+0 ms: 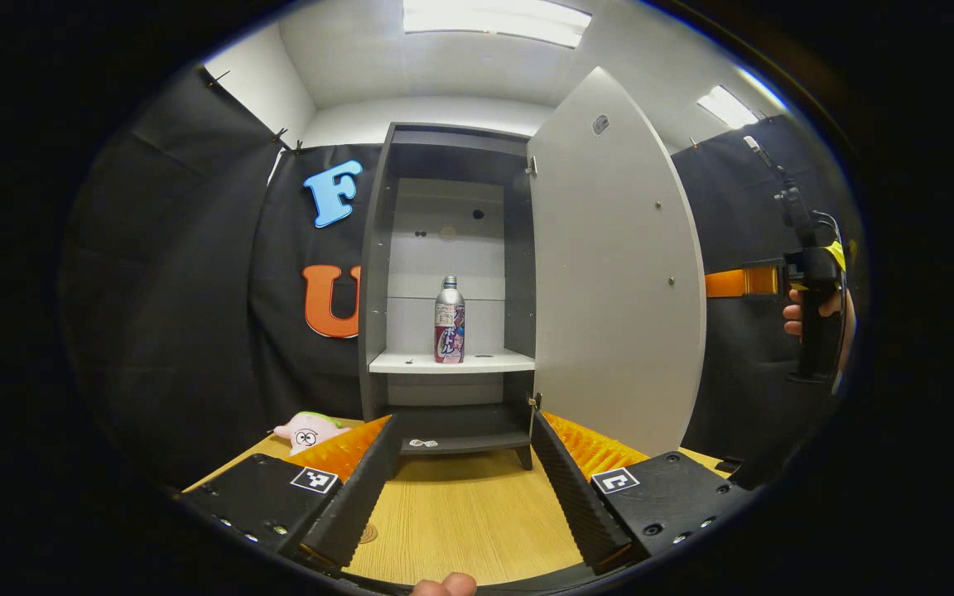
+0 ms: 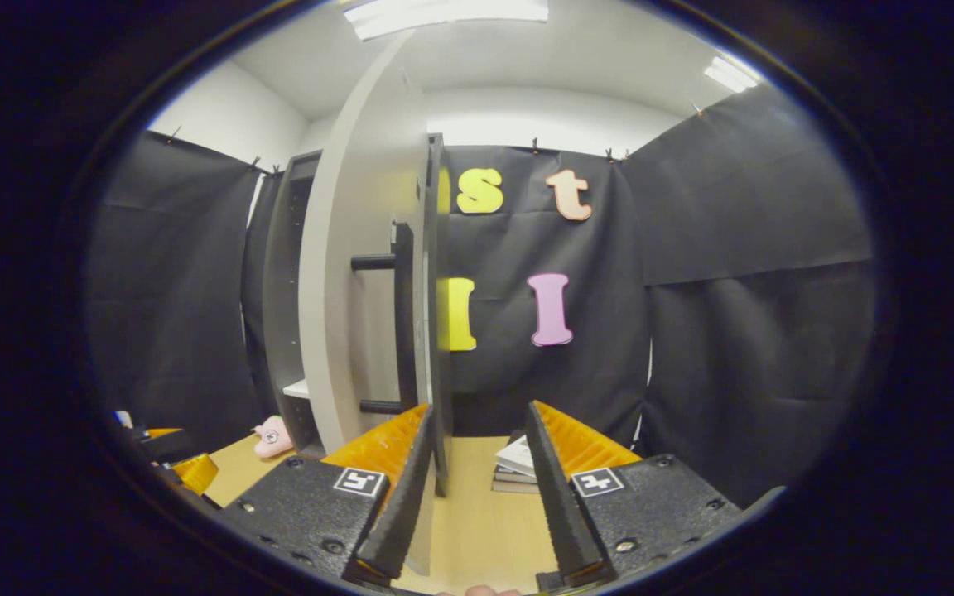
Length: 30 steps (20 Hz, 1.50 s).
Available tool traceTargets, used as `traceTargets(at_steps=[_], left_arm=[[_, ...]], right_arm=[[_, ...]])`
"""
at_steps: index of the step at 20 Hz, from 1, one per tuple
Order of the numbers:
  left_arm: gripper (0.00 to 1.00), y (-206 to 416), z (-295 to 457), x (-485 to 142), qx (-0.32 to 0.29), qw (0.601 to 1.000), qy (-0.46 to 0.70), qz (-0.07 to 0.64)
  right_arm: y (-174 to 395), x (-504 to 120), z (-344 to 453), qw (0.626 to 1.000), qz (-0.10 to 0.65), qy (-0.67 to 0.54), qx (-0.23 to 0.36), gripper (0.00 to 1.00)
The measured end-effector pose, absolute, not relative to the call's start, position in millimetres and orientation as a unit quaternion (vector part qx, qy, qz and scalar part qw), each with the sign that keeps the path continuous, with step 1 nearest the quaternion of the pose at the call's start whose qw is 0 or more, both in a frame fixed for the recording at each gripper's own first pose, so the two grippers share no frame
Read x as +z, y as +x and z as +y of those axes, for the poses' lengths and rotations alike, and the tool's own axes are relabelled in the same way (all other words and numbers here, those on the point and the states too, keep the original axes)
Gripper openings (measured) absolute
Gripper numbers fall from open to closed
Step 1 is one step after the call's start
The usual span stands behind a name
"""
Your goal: Open the cabinet door with the right hand, grasp the bottle in the cabinet with the left hand and place it on the coaster, then close the cabinet door with the right hand.
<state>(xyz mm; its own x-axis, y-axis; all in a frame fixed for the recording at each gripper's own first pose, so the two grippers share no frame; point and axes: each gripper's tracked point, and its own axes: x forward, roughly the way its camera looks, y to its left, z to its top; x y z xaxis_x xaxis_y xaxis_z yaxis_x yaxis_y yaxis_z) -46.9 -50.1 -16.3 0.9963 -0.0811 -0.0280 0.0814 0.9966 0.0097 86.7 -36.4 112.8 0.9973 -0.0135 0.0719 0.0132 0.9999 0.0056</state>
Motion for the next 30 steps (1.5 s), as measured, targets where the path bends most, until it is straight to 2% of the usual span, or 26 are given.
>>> traceTargets(at_steps=[1,7,13,30], left_arm=[[0.95,-46,-49,-16,-0.039,0.999,0.007,0.014],[0.95,-32,-49,-11,-0.041,0.999,0.003,0.01],[0.95,17,-37,1,-0.038,0.999,0.002,-0.001],[0.96,219,-48,23,-0.022,0.998,0.026,-0.05]], right_arm=[[87,115,-36,0.999,-0.04,0.006,-0.009,0.77],[87,120,-40,0.999,-0.052,0.013,-0.009,0.9],[86,120,-40,0.998,-0.057,0.016,-0.008,0.9],[94,117,-46,0.998,-0.049,0.017,-0.021,0.9]])
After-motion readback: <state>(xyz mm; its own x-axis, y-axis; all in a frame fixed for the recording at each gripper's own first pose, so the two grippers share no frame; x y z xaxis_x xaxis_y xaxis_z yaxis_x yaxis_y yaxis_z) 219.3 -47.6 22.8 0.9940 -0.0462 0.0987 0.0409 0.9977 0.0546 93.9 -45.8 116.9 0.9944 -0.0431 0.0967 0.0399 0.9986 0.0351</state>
